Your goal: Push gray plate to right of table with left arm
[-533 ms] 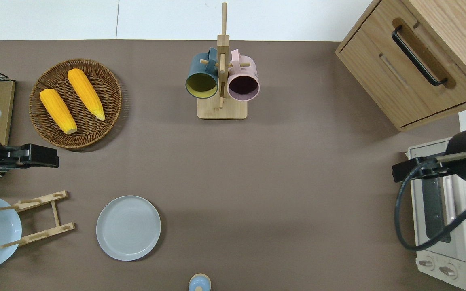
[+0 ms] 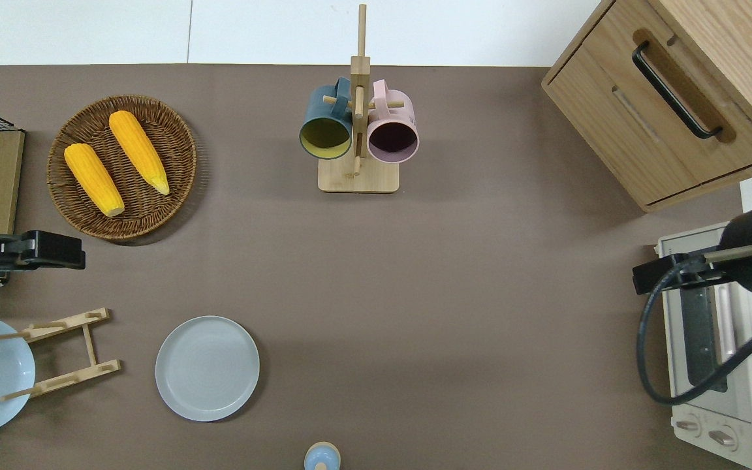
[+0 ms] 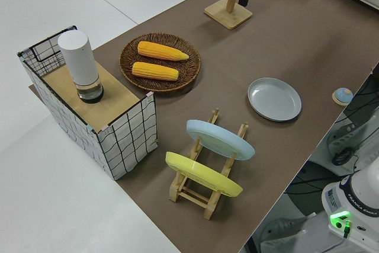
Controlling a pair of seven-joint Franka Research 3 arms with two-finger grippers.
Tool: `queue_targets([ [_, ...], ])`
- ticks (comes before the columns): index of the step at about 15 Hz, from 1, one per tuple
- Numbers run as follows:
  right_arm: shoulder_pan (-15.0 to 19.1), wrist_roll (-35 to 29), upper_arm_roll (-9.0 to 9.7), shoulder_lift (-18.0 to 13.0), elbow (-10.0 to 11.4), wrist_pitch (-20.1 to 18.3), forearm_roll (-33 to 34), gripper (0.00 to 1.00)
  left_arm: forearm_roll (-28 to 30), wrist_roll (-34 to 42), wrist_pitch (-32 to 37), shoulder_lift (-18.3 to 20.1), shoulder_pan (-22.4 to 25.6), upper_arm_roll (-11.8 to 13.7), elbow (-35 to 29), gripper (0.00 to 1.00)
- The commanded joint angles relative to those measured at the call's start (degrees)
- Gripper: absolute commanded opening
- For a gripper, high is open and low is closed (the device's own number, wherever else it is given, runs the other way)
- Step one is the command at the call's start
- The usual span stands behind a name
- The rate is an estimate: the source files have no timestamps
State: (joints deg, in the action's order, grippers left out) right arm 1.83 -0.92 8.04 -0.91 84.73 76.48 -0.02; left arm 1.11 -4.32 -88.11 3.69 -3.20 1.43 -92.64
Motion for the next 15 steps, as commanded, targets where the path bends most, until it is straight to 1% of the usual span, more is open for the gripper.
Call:
queue_targets([
  [1, 1.2, -0.7, 0.92, -0.1, -0.5, -0.9, -0.2, 0.983, -1.1, -0.5, -0.2, 0.4, 0.0, -0.3, 0.2, 1.0],
  [10, 1.1, -0.7, 0.92, -0.1, -0.5, -0.9, -0.2, 0.983, -1.0, -0.4, 0.8, 1.1, -0.3, -0.3, -0.6, 1.0],
  [11, 1.1, -0.7, 0.92, -0.1, -0.5, -0.9, -0.2, 0.983, -1.0, -0.5, 0.8, 1.7, -0.3, -0.3, -1.2, 1.0],
  [15, 1.1, -0.7, 0.92, -0.1, -0.5, -0.9, -0.2, 0.983, -1.0, -0.9, -0.7, 7.3, -0.5, -0.9, -9.9, 1.0],
])
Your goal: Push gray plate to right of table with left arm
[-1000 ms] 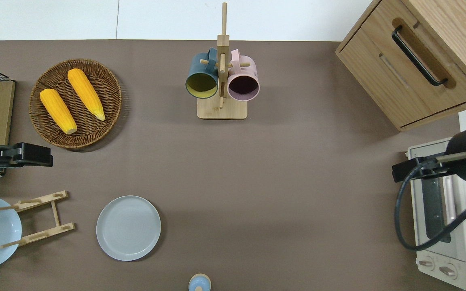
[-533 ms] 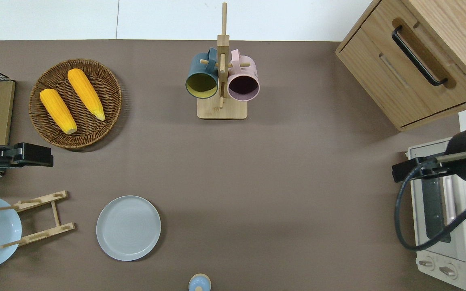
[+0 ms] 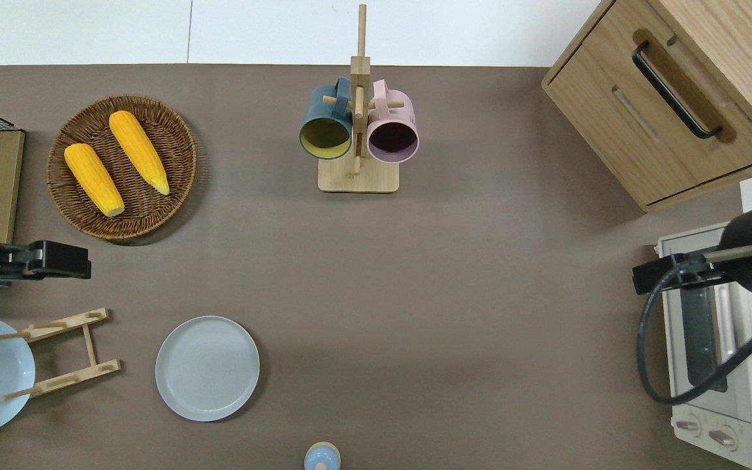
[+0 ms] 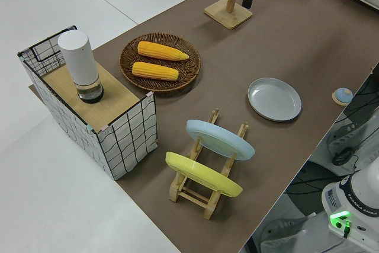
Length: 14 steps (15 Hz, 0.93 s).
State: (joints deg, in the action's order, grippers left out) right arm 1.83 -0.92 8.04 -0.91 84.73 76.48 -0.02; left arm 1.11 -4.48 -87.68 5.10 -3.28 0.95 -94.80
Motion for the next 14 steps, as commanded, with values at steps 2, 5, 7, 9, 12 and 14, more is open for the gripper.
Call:
queue_targets([
  [2, 1.2, -0.7, 0.92, -0.1, -0.5, -0.9, -0.2, 0.983, -1.0, -0.7, -1.4, 8.1, -0.5, -0.6, -10.7, 1.0],
  [5, 1.2, -0.8, 0.92, -0.1, -0.5, -0.9, -0.2, 0.983, -1.0, -0.4, -2.6, 11.1, -0.5, -0.7, -15.1, 1.0],
  [7, 1.1, -0.7, 0.92, -0.1, -0.5, -0.9, -0.2, 0.983, -1.0, -0.4, -3.7, 12.6, -0.5, -0.7, -17.7, 1.0],
  [9, 1.2, -0.7, 0.92, -0.1, -0.5, -0.9, -0.2, 0.983, -1.0, -0.4, -4.6, 13.3, -0.5, -0.7, -19.0, 1.0],
  [12, 1.1, -0.7, 0.92, -0.1, -0.5, -0.9, -0.2, 0.983, -1.0, -0.4, -6.3, 14.7, -0.6, -0.7, -22.1, 1.0],
  [14, 1.1, -0.7, 0.92, -0.1, -0.5, -0.9, -0.2, 0.983, -1.0, -0.4, -9.0, 16.2, -0.6, -0.7, -25.5, 1.0],
])
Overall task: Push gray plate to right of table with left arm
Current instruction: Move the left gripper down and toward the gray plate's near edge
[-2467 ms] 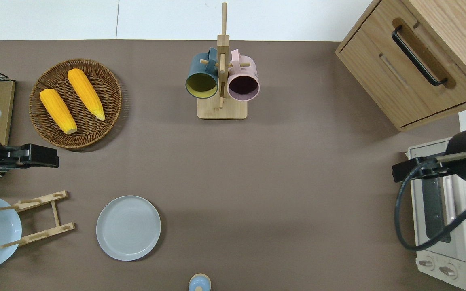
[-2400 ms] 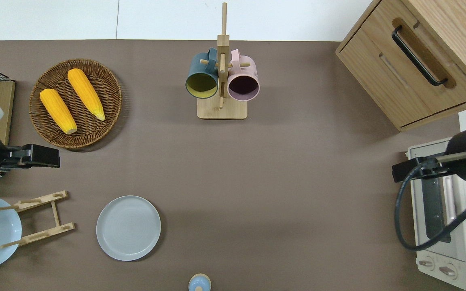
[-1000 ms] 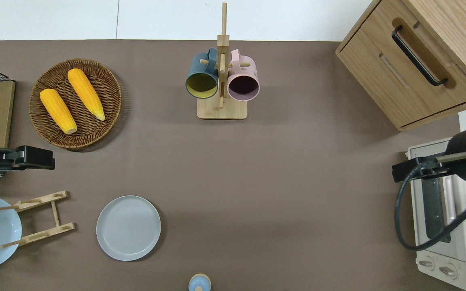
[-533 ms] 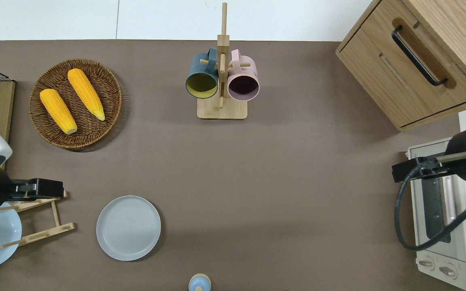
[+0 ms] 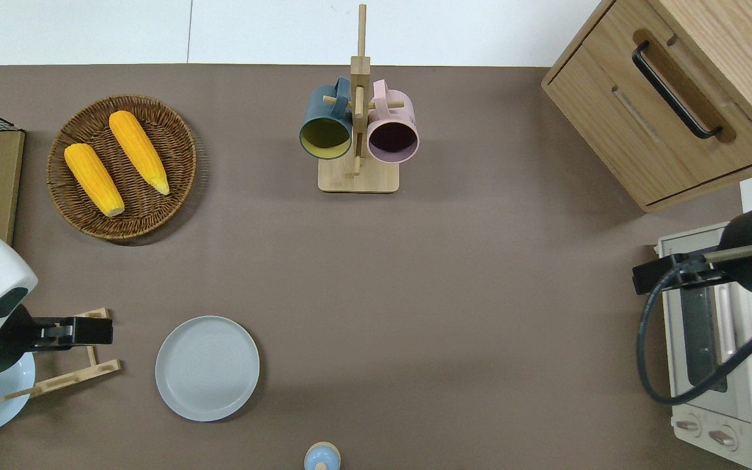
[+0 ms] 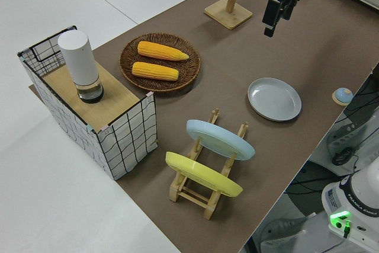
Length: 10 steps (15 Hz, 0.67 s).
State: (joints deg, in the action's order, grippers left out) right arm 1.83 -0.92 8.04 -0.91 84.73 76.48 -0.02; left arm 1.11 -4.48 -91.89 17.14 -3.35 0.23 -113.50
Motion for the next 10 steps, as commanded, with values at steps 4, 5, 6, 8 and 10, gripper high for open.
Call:
queue_targets([
  [4, 1.1, -0.7, 0.92, -0.1, -0.5, -0.9, -0.2, 0.983, -1.0, -0.4, -9.0, 5.6, -0.5, 0.0, -11.9, 1.0],
  [5, 1.2, -0.7, 0.92, -0.1, -0.5, -0.9, -0.2, 0.983, -1.0, -0.4, -10.1, 6.0, -0.5, 0.0, -13.1, 1.0],
  [6, 1.1, -0.7, 0.92, -0.1, -0.5, -0.9, -0.2, 0.983, -1.0, -0.4, -11.2, 6.2, -0.5, -0.1, -14.7, 1.0],
  [8, 1.2, -0.7, 0.92, -0.1, -0.5, -0.9, -0.2, 0.983, -1.0, -0.4, -13.7, 7.5, -1.0, 0.0, -18.1, 1.0],
  [10, 1.1, -0.7, 0.92, -0.1, -0.5, -0.9, -0.2, 0.983, -1.0, -0.4, -15.5, 8.1, -1.3, 0.0, -20.5, 1.0],
])
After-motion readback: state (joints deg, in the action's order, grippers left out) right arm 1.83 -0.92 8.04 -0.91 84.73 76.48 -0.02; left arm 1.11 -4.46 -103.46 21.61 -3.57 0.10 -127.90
